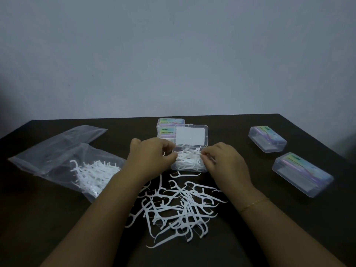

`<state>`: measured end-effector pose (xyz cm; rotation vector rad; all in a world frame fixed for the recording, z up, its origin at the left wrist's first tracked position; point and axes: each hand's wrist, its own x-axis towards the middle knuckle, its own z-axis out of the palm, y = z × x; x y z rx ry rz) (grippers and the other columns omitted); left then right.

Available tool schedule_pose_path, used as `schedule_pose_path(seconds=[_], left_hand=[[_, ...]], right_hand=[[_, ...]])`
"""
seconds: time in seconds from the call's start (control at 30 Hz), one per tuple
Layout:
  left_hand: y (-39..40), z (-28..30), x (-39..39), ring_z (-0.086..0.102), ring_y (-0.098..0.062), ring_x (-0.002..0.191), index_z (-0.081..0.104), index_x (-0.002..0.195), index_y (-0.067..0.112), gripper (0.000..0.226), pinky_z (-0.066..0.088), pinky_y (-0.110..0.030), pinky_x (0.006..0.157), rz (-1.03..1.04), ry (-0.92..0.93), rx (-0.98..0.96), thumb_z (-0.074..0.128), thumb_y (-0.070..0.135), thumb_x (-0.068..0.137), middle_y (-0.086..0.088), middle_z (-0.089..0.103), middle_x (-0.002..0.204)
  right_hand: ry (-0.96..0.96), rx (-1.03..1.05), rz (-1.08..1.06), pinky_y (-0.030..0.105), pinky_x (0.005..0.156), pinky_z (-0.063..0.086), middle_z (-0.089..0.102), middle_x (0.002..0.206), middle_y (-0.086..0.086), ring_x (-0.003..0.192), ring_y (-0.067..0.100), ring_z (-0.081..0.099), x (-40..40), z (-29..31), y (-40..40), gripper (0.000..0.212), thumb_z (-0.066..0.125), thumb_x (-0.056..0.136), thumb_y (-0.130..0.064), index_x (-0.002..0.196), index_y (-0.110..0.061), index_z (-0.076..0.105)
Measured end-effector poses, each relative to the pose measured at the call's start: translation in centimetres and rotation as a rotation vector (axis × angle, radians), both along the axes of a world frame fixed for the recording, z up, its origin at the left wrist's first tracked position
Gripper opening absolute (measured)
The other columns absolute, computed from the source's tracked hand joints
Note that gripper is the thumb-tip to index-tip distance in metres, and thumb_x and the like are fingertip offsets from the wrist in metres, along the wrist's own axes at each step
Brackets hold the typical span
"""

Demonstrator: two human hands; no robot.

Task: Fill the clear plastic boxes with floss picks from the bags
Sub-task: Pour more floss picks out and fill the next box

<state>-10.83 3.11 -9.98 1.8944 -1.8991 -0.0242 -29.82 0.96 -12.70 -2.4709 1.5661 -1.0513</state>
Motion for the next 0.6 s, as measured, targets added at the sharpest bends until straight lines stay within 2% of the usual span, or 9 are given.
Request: schedule_pose_path(seconds=[0.07,0.13,0.27,0.33,0.4,0.5,0.6], left_hand=[[0.1,0.0,-0.2,0.047,-0.003,0.085,0.061,0.120,0.037,0.029,0.018,-0.030,0.088,-0.016,-0.031,0.048,0.051,0.041,0.093,0.016,0.059,0.095],[0.2,0.1,-0.4,0.046,-0.003,0.085,0.060,0.121,0.036,0.030,0.019,-0.031,0.090,-0.028,-0.041,0.061,0.051,0.035,0.092,0.015,0.061,0.104],[0.5,0.2,0.0,0.043,0.002,0.074,0.064,0.110,0.035,0.027,0.020,-0.030,0.088,-0.012,0.005,0.043,0.052,0.027,0.088,0.018,0.059,0.088],[0.5,0.3,0.0,0.045,0.003,0.073,0.063,0.114,0.035,0.029,0.021,-0.029,0.088,0.007,0.040,0.023,0.053,0.028,0.087,0.020,0.054,0.079],[0.6,0.3,-0.1,0.047,0.002,0.074,0.063,0.108,0.035,0.023,0.022,-0.029,0.088,0.017,0.048,0.014,0.054,0.030,0.088,0.020,0.052,0.077],[0.7,0.2,-0.2,0.050,0.001,0.073,0.063,0.090,0.034,0.009,0.025,-0.031,0.090,0.037,0.056,0.011,0.054,0.032,0.089,0.016,0.056,0.078],[0.6,0.2,-0.2,0.050,0.002,0.073,0.065,0.086,0.033,0.012,0.025,-0.031,0.089,0.048,0.058,0.049,0.053,0.032,0.089,0.016,0.058,0.077]], right_hand=[[0.047,0.030,0.028,0.019,0.073,0.033,0.059,0.106,-0.004,0.091,0.006,0.045,0.1,-0.2,-0.1,0.027,0.053,0.094,-0.032,0.116,-0.024,0.066],[0.022,0.067,0.047,0.020,0.075,0.036,0.057,0.107,-0.005,0.093,0.005,0.045,0.0,-0.3,-0.2,0.030,0.052,0.094,-0.033,0.120,-0.025,0.064],[-0.156,0.155,0.016,0.026,0.086,0.045,0.055,0.113,-0.004,0.101,0.008,0.050,-0.6,0.4,-0.6,0.029,0.054,0.093,-0.031,0.121,-0.024,0.063],[-0.183,0.216,-0.049,0.029,0.088,0.048,0.054,0.117,-0.004,0.102,0.010,0.052,-1.0,0.7,-0.8,0.028,0.056,0.092,-0.031,0.119,-0.026,0.062],[-0.213,0.315,-0.104,0.032,0.089,0.049,0.054,0.118,-0.004,0.103,0.012,0.053,-1.4,0.9,-0.9,0.029,0.057,0.091,-0.033,0.119,-0.026,0.061],[-0.309,0.443,-0.117,0.028,0.081,0.048,0.061,0.104,-0.004,0.092,0.011,0.057,-1.8,1.2,-1.0,0.024,0.058,0.090,-0.034,0.111,-0.022,0.062],[-0.351,0.519,-0.090,0.028,0.078,0.048,0.065,0.096,-0.004,0.087,0.010,0.058,-2.1,1.2,-1.0,0.020,0.060,0.088,-0.032,0.103,-0.020,0.066]])
